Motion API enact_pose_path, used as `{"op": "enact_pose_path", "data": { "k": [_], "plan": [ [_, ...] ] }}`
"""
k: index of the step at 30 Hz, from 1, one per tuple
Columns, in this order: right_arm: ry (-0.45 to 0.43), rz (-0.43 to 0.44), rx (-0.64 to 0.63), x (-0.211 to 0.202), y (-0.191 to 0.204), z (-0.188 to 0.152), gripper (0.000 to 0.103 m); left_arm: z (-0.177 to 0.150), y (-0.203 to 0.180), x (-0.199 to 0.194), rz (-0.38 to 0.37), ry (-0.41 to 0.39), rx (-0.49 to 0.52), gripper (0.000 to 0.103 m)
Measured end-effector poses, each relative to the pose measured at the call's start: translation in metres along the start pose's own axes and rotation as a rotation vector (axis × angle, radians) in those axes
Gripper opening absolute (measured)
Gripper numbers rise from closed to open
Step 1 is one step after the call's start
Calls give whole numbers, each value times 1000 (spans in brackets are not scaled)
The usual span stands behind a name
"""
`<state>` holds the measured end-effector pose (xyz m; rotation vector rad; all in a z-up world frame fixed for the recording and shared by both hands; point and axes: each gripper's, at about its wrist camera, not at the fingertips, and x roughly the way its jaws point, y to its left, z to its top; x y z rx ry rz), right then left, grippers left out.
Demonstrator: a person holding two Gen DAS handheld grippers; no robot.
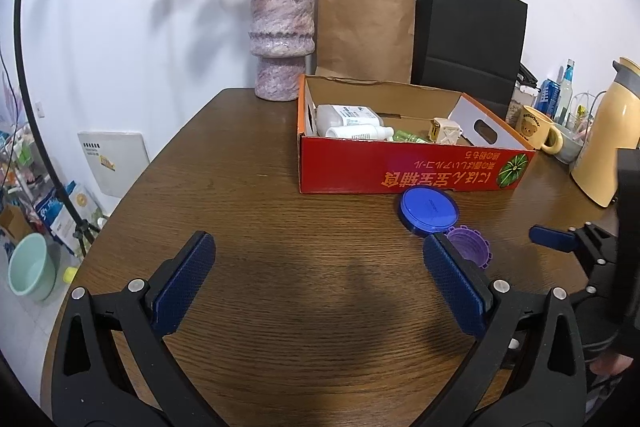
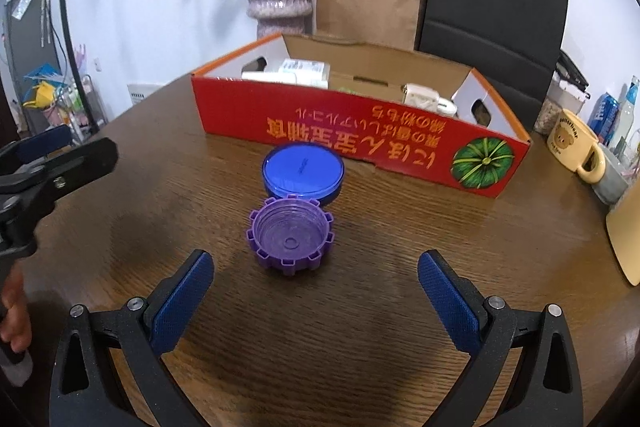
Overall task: Organize rigid objects
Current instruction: 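Withdraw both tools from the box toward the blue lid and purple cap, then grasp the purple gear-edged cap by its rim with the right tool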
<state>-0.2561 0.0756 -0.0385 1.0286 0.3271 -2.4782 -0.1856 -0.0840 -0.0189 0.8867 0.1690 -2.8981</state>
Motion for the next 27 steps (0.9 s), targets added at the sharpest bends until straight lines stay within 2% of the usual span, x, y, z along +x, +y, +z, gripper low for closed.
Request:
{"op": "enact_pose_path", "data": {
  "k": [7, 9, 13, 27],
  "plan": [
    [46, 10, -7, 17, 5, 5, 102, -1, 0, 3, 3, 11, -2, 103],
    [51, 14, -5, 20, 5, 7, 90, -1, 1, 4, 6, 15, -7, 103],
    [78, 26, -30, 27, 10, 8, 58, -1, 2, 6, 6, 24, -12, 103],
    [-1, 43, -15, 11, -1, 11, 57, -4, -3, 21, 24, 68, -8, 103]
  ]
}}
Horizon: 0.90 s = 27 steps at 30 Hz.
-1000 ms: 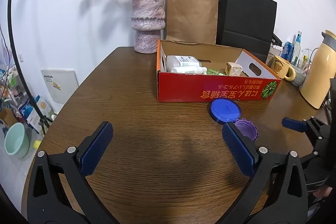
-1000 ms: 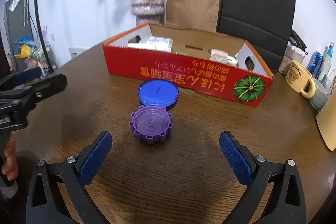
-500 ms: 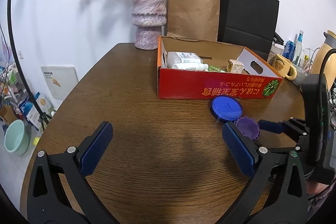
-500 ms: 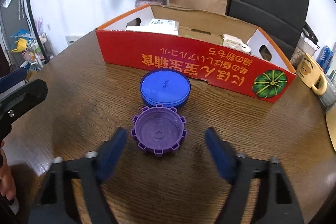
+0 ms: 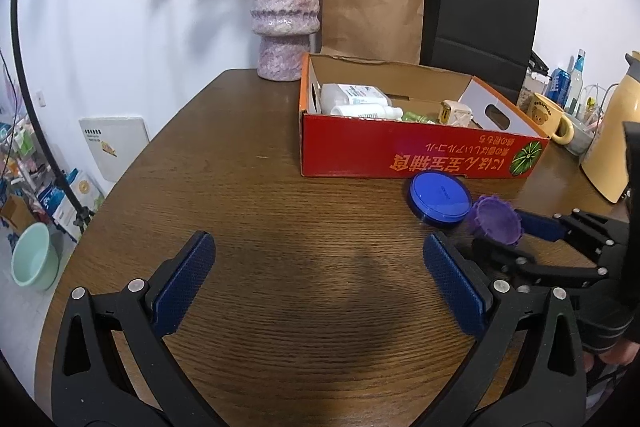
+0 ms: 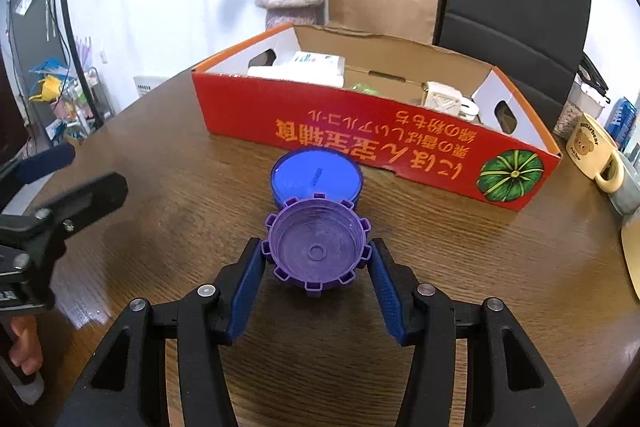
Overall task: Organize rigid objects
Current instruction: 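Grasp the purple gear-edged cap by its rim with the right tool, then grasp the blue round lid with the left tool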
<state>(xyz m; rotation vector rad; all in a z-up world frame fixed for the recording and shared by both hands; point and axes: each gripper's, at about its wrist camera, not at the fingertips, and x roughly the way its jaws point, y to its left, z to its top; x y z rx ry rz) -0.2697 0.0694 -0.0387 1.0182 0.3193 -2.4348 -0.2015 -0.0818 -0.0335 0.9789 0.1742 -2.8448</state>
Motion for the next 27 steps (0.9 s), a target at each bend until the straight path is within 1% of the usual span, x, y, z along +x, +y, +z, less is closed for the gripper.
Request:
{"op": "enact_pose_path", "data": {
  "k": [11, 23, 27],
  "plan": [
    [-44, -16, 31, -8, -30, 6, 57, 5, -24, 16, -1, 32, 23, 103],
    [-76, -52, 83, -15, -80, 8, 57, 16, -70, 46, -19, 91, 54, 103],
    [-87, -65, 100, -17, -99, 8, 57, 19, -82, 58, -2, 111, 58, 103]
  ]
}}
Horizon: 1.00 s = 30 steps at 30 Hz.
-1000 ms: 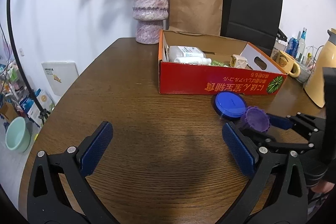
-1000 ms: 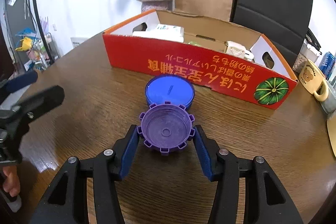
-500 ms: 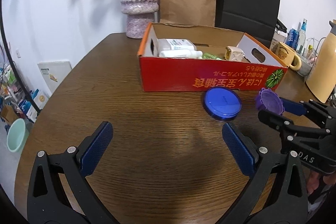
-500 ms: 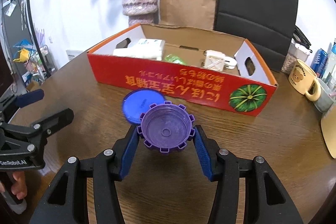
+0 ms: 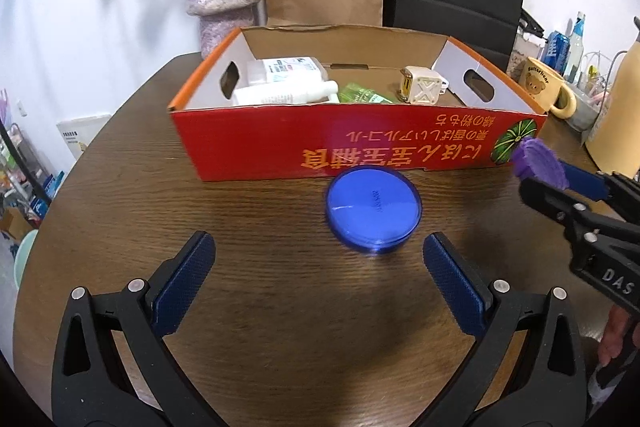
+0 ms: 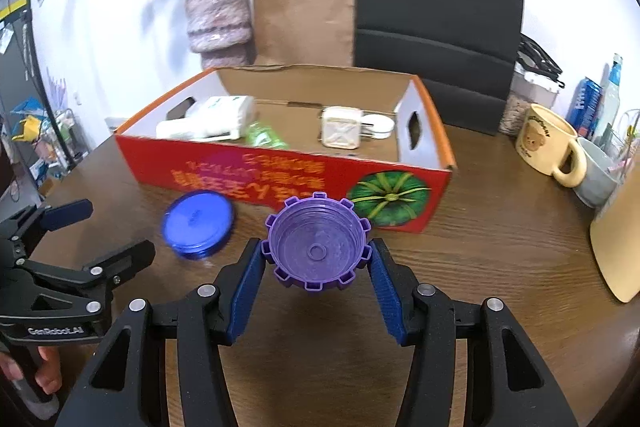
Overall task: Organize rigid objects
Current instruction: 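Grasp the blue round lid with the left tool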
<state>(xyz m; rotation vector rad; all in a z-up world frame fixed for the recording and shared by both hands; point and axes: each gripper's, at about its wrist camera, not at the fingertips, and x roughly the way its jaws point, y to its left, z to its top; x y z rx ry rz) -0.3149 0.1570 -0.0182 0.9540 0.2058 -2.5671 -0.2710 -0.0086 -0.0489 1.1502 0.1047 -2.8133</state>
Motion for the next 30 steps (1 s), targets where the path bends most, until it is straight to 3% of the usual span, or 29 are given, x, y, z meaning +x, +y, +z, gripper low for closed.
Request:
{"op": "enact_pose_path", "data": {
  "k": [10, 25, 26, 30],
  "plan": [
    [-8, -22, 16, 4, -29, 1, 57, 13, -22, 27, 42, 57, -28, 103],
    [-8, -22, -2, 8, -32, 1, 57, 20, -31, 50, 62, 118, -75, 101],
    [-8, -21, -2, 8, -33, 1, 57, 21, -30, 50, 48, 122, -82, 100],
    [-7, -21, -3, 8, -32, 0, 58, 20, -34, 53, 44, 134, -78, 73]
  ]
}}
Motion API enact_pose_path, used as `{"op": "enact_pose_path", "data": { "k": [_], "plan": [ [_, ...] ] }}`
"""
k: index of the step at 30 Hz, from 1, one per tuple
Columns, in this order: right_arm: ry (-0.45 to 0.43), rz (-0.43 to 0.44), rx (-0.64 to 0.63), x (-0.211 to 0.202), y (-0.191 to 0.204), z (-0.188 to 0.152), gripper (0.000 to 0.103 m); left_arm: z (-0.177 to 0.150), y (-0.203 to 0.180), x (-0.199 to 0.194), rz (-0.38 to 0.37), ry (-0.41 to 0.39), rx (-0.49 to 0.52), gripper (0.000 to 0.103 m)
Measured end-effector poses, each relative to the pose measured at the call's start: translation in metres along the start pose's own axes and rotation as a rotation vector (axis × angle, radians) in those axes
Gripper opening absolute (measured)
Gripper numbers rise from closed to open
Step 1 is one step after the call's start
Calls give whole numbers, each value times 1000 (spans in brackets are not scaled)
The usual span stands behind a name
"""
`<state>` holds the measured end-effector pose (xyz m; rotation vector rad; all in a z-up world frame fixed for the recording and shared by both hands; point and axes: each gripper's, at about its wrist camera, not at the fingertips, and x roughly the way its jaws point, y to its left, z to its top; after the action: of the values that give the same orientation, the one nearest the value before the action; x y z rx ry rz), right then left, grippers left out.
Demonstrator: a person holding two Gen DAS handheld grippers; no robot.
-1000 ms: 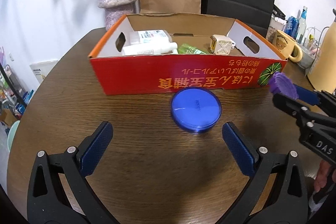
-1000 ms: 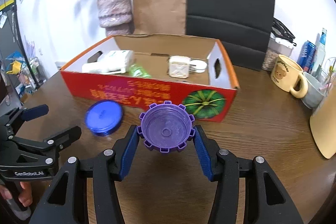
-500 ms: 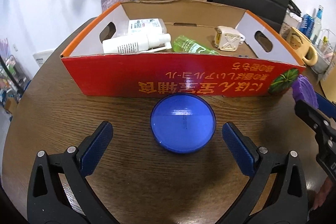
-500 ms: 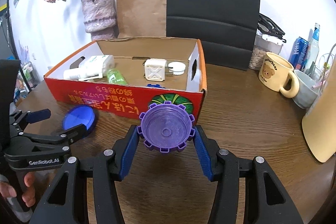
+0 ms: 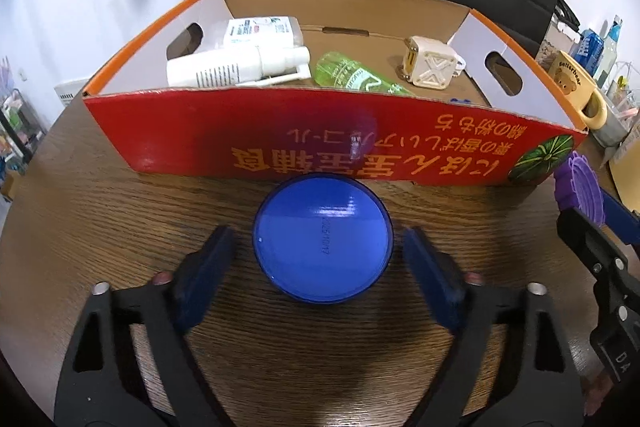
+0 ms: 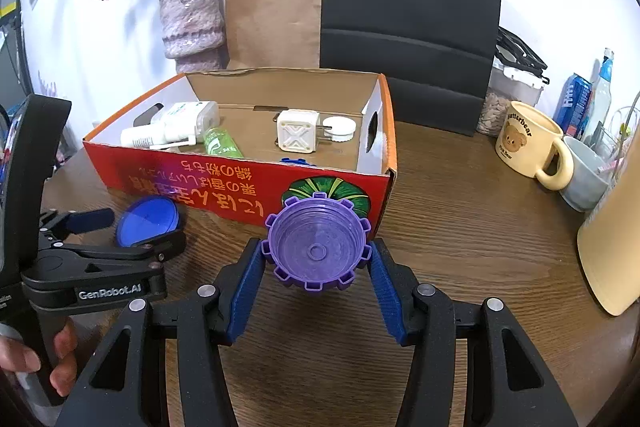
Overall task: Organize rigid objects
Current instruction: 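Grasp the blue round lid with the left tool, then carry the blue lid over the box while the right tool carries the purple cap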
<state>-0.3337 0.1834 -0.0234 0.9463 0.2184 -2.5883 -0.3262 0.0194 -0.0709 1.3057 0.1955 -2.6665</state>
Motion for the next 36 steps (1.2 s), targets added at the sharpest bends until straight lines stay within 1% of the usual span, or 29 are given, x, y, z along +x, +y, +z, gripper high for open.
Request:
{"op": "enact_pose_path", "data": {
  "k": [1, 3, 9, 17, 25, 36],
  "plan": [
    [1, 0, -1, 0, 0, 0, 58, 0, -1, -2, -2, -7, 5, 63],
    [1, 1, -2, 0, 0, 0, 58, -2, -2, -2, -12, -9, 9, 63],
    [-6, 2, -4, -1, 2, -1, 58, -4, 0, -9, -2, -32, 24, 63],
    [-27, 6, 1, -6, 2, -1, 58, -7, -1, -32, -15, -106, 74, 63],
    [-61, 14, 2, -14, 4, 1, 58, -7, 1, -58, -26, -191, 96, 63],
    [-115, 26, -11, -28, 15, 2, 57, -8, 9, -80, -27, -246, 108, 63]
  ]
}}
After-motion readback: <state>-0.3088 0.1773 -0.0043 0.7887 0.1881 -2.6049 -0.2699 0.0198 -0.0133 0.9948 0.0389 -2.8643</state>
